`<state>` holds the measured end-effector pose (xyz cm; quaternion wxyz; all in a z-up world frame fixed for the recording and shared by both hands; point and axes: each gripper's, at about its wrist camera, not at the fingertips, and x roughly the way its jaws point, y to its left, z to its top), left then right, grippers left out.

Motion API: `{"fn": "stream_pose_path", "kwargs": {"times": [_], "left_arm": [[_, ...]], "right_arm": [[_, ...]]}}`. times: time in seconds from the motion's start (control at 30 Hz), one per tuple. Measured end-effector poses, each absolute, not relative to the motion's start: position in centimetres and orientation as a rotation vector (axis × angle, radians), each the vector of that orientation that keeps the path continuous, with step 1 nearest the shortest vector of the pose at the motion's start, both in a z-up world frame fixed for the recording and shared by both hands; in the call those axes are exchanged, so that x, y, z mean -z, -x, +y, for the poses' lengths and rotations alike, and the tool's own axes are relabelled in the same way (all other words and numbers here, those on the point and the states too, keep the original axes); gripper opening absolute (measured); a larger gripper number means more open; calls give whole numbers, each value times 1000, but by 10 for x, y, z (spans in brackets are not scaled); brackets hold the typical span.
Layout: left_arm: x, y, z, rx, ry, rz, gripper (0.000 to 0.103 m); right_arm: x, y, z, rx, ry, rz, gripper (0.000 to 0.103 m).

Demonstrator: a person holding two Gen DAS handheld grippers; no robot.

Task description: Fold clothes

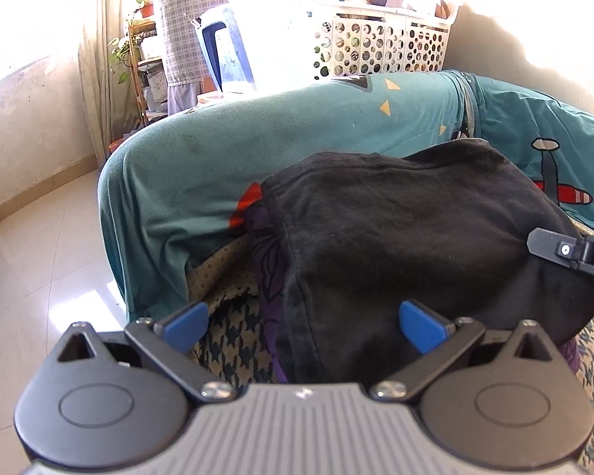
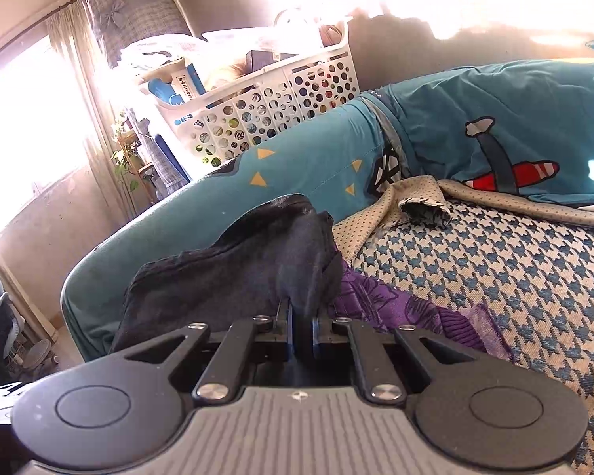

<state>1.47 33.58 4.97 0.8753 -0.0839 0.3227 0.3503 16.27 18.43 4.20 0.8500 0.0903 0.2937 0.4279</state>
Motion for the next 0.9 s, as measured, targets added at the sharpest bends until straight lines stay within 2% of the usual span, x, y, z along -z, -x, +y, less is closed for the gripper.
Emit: {"fn": "stream_pose_path", "kwargs": {"times": [0.23, 0.3, 0.33, 0.37, 0.4, 0.63, 0.9], "left_arm": [[-50, -21, 329, -732, 147, 678, 103], [-52, -21, 326, -740, 133, 660, 103], [-53, -21, 325, -744, 126, 651, 103], [-54, -21, 325, -749, 121, 642, 103], [-56, -22, 325, -755, 119, 632, 103], [-51, -31, 341, -781, 196, 659, 103], [-38, -35, 339, -787, 181, 724, 103]], "right_arm": [[-25, -177, 181, -892, -165, 705, 10], [-21, -176, 183, -866, -142, 716, 14], [-20, -177, 183, -853, -141, 723, 18], [-20, -178, 182, -838, -141, 726, 29], [-23, -178, 178, -814, -147, 708, 33], [-51, -173, 157, -781, -214, 575, 34], [-23, -163, 189, -816, 9, 717, 34]]}}
